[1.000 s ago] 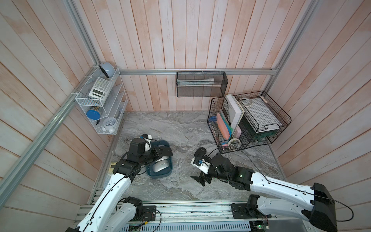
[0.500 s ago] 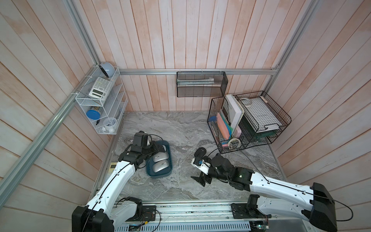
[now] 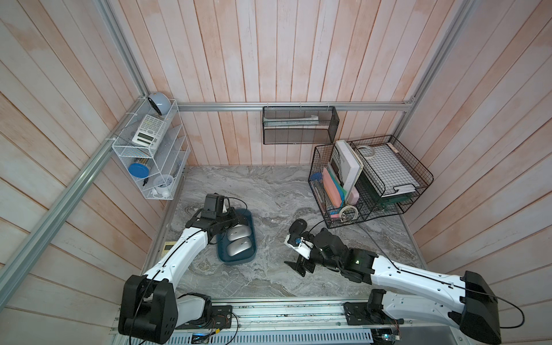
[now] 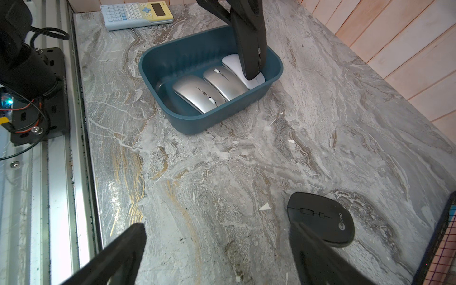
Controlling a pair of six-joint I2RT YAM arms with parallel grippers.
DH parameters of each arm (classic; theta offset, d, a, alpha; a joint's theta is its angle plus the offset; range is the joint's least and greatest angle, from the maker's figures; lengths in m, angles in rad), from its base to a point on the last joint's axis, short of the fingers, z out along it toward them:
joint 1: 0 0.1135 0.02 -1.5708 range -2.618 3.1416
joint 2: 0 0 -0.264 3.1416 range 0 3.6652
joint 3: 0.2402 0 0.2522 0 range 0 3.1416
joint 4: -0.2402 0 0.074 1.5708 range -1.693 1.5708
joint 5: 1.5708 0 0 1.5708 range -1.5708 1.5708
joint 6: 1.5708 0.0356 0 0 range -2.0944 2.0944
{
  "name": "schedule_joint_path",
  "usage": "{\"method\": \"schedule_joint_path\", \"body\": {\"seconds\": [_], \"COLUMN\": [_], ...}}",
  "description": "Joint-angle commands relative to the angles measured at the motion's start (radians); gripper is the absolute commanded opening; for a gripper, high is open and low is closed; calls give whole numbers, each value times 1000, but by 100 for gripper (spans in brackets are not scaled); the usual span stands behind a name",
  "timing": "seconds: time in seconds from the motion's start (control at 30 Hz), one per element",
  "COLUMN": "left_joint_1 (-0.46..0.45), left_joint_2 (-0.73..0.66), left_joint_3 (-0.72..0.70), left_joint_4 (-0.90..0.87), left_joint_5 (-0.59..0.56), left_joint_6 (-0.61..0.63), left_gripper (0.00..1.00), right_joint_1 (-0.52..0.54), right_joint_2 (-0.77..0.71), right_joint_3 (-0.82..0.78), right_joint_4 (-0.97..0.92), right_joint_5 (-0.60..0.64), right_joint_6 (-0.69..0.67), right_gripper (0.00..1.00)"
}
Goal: Put the mouse in the storage box
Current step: Place the mouse in the storage box.
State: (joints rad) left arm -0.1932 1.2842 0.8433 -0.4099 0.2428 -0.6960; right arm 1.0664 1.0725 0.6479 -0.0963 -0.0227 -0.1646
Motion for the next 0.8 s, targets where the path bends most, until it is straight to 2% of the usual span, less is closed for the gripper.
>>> {"method": "schedule_joint_path", "body": {"seconds": [0.0, 0.3, 0.77], "left_joint_1": [10, 26, 54], "left_joint_2": [26, 123, 193], "left_joint_3": [20, 31, 48], "left_joint_4": [62, 114, 114], "left_joint_5": [37, 78, 104], "left_joint_6": [21, 32, 56], "left_gripper": [0, 0, 1], "right_joint_1": [4, 5, 5], "right_joint_2": [6, 19, 33], "right_joint_3": [-14, -11, -9], "right_joint_4": [13, 13, 15], "right_joint_5": [12, 22, 23], "right_joint_6": [10, 12, 12], "right_gripper": [98, 98, 98]}}
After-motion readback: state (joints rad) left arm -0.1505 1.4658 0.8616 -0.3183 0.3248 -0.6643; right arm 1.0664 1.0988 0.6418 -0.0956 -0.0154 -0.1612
